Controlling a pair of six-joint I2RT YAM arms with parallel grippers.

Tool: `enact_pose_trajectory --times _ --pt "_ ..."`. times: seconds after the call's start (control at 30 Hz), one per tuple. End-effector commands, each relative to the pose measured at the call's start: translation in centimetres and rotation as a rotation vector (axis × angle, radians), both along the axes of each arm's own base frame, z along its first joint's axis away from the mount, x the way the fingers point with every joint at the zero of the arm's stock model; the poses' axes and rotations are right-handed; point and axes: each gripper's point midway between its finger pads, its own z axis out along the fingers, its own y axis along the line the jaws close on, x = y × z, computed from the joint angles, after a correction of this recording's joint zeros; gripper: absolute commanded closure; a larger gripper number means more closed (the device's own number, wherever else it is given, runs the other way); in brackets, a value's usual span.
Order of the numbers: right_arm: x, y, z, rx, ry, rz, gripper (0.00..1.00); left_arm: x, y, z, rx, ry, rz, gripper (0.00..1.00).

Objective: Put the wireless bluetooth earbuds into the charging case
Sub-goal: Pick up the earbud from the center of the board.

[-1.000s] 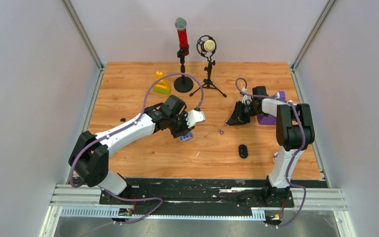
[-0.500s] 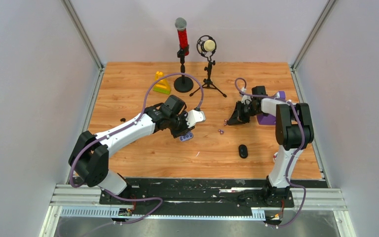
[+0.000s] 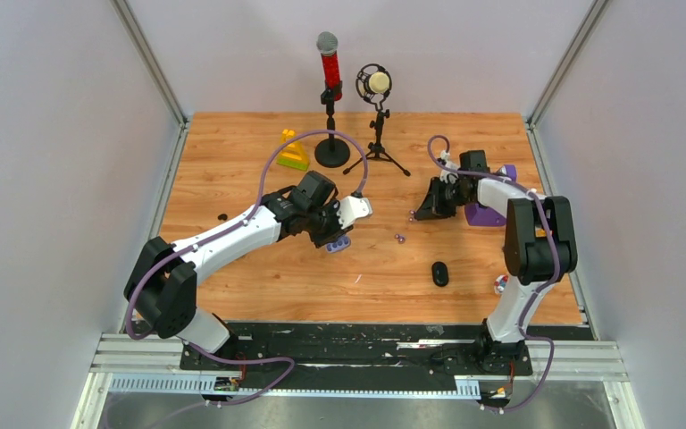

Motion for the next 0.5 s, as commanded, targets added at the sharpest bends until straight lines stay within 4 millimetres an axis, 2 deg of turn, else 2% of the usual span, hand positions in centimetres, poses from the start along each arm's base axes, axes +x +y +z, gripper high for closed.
enact_pose_trajectory --times 0.0,0.1,0.33,0.47 --pt "1.3 -0.1 3.0 -0.029 -0.125 0.008 0.99 2.5 -0.3 1.2 -0.03 -0.069 0.132 1.0" --pt "1.6 -0.1 5.2 -0.027 -0.167 0.013 0.99 4.5 -0.2 2.1 -0.037 -0.111 0.24 1.0" --pt "2.2 0.4 12.5 0.01 -0.292 0.011 0.99 9.4 0.7 5.4 -0.045 -0.231 0.547 1.0" --pt "2.1 1.5 15.8 0.05 -0.328 -0.008 0.99 11.7 1.4 6.7 -0.024 -0.268 0.712 1.0"
